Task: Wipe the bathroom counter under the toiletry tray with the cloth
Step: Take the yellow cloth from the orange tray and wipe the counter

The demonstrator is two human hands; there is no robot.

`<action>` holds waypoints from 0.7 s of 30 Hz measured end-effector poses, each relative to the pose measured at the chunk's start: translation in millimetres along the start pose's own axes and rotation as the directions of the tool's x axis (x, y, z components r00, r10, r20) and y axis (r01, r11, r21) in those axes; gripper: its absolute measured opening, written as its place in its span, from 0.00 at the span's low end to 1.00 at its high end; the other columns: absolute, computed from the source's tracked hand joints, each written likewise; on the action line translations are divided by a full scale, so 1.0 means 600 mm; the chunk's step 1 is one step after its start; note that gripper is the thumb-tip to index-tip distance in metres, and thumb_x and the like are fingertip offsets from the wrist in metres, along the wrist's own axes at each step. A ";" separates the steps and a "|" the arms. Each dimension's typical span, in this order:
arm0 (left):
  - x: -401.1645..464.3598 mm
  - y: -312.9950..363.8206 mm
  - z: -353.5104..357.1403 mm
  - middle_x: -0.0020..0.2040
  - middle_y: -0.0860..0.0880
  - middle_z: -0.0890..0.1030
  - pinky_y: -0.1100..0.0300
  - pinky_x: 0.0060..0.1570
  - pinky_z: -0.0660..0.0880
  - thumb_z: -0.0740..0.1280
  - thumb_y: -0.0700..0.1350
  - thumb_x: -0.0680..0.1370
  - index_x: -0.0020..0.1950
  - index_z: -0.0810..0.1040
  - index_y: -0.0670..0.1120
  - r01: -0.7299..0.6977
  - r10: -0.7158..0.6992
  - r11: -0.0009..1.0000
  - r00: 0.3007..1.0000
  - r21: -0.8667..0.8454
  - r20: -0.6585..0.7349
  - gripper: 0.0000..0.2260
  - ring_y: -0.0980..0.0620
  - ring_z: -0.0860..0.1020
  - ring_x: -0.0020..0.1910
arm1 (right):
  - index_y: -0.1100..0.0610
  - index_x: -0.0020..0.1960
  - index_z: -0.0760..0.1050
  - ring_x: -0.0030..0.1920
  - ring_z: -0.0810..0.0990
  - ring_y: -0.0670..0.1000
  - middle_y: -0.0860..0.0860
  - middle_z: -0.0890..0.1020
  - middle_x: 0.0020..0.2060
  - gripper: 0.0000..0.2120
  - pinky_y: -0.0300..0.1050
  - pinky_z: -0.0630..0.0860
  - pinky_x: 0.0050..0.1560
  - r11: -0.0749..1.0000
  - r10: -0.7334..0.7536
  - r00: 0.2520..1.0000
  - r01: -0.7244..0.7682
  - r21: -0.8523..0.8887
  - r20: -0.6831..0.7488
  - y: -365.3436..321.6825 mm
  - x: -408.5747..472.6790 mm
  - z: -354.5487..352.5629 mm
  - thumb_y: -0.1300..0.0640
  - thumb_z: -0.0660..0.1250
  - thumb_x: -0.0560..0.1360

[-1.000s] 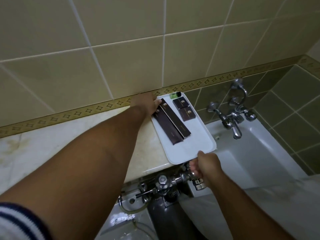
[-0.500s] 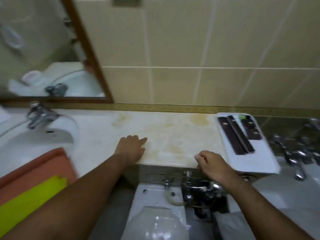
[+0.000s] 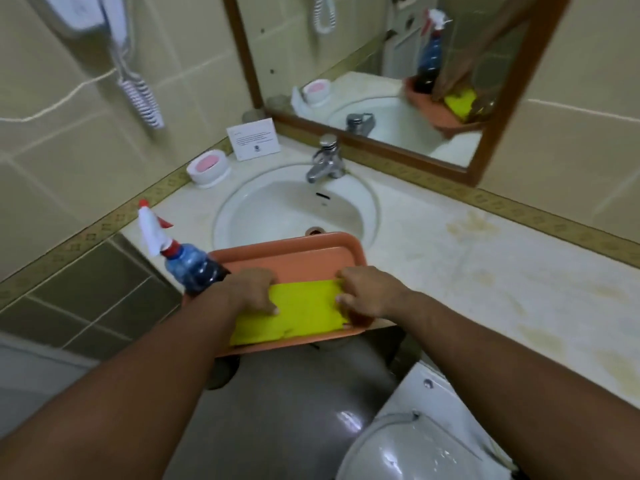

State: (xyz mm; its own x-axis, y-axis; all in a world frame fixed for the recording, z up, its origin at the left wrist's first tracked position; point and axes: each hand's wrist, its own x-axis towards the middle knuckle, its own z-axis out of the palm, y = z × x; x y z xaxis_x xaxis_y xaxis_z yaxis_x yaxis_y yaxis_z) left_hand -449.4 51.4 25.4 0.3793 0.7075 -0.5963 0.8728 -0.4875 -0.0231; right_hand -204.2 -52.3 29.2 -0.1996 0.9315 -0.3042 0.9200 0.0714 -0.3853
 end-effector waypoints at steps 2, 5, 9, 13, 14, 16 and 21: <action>0.012 -0.014 0.008 0.66 0.45 0.75 0.52 0.62 0.71 0.75 0.64 0.65 0.68 0.71 0.49 -0.032 0.033 0.999 0.999 -0.042 0.023 0.37 0.45 0.74 0.63 | 0.56 0.65 0.71 0.60 0.76 0.60 0.58 0.77 0.62 0.32 0.53 0.74 0.58 0.992 0.040 0.998 -0.034 -0.119 0.048 -0.030 0.050 0.016 0.35 0.69 0.69; 0.030 -0.014 0.010 0.64 0.45 0.76 0.50 0.60 0.73 0.77 0.66 0.62 0.66 0.71 0.48 -0.041 0.040 0.999 0.999 -0.032 -0.007 0.40 0.43 0.75 0.61 | 0.56 0.63 0.71 0.58 0.78 0.59 0.57 0.79 0.59 0.42 0.50 0.74 0.53 0.965 0.156 0.979 -0.123 -0.231 0.132 -0.047 0.099 0.025 0.32 0.75 0.59; 0.051 -0.009 0.000 0.63 0.45 0.78 0.48 0.60 0.75 0.79 0.59 0.64 0.66 0.75 0.43 -0.013 0.026 0.995 0.990 -0.095 0.140 0.37 0.43 0.77 0.59 | 0.63 0.63 0.75 0.53 0.81 0.57 0.58 0.82 0.56 0.39 0.44 0.74 0.49 0.976 0.218 0.918 -0.207 -0.069 0.332 -0.050 0.138 0.024 0.39 0.79 0.62; 0.052 -0.003 -0.023 0.64 0.45 0.79 0.48 0.61 0.76 0.79 0.55 0.66 0.68 0.76 0.42 -0.006 0.041 0.988 0.973 -0.153 0.228 0.35 0.44 0.78 0.58 | 0.59 0.64 0.76 0.53 0.79 0.54 0.51 0.80 0.56 0.35 0.45 0.76 0.54 0.935 0.207 0.921 -0.285 0.209 0.329 -0.036 0.125 0.004 0.43 0.79 0.64; 0.049 -0.002 -0.031 0.65 0.46 0.78 0.48 0.61 0.75 0.79 0.56 0.66 0.69 0.74 0.42 0.004 0.036 0.986 0.972 -0.169 0.233 0.36 0.44 0.78 0.59 | 0.57 0.65 0.75 0.55 0.80 0.54 0.51 0.80 0.58 0.33 0.50 0.78 0.57 0.889 0.199 0.922 -0.313 0.336 0.332 -0.031 0.116 -0.006 0.45 0.80 0.65; 0.040 -0.002 -0.051 0.66 0.47 0.77 0.48 0.63 0.75 0.79 0.56 0.66 0.70 0.74 0.44 0.012 0.044 0.974 0.970 -0.227 0.240 0.36 0.44 0.78 0.60 | 0.53 0.65 0.74 0.56 0.81 0.56 0.54 0.81 0.58 0.28 0.55 0.81 0.55 0.767 0.160 0.925 -0.337 0.547 0.345 -0.021 0.093 -0.027 0.50 0.78 0.68; 0.018 0.003 -0.117 0.57 0.47 0.84 0.53 0.53 0.81 0.80 0.50 0.67 0.56 0.81 0.49 0.012 0.145 0.851 0.956 -0.525 0.256 0.20 0.47 0.84 0.51 | 0.52 0.64 0.75 0.58 0.81 0.57 0.54 0.83 0.58 0.18 0.58 0.81 0.55 0.569 0.149 0.945 -0.322 0.757 0.290 0.009 0.030 -0.086 0.52 0.71 0.76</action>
State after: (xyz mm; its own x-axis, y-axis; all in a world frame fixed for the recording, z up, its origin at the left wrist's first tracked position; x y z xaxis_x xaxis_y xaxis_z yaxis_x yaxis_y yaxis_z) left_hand -422.2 94.3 75.3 0.4101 0.4746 -0.7788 0.9085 -0.1379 0.3944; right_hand -185.2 -16.9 66.4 -0.1490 0.7878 -0.5976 0.3329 -0.5292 -0.7805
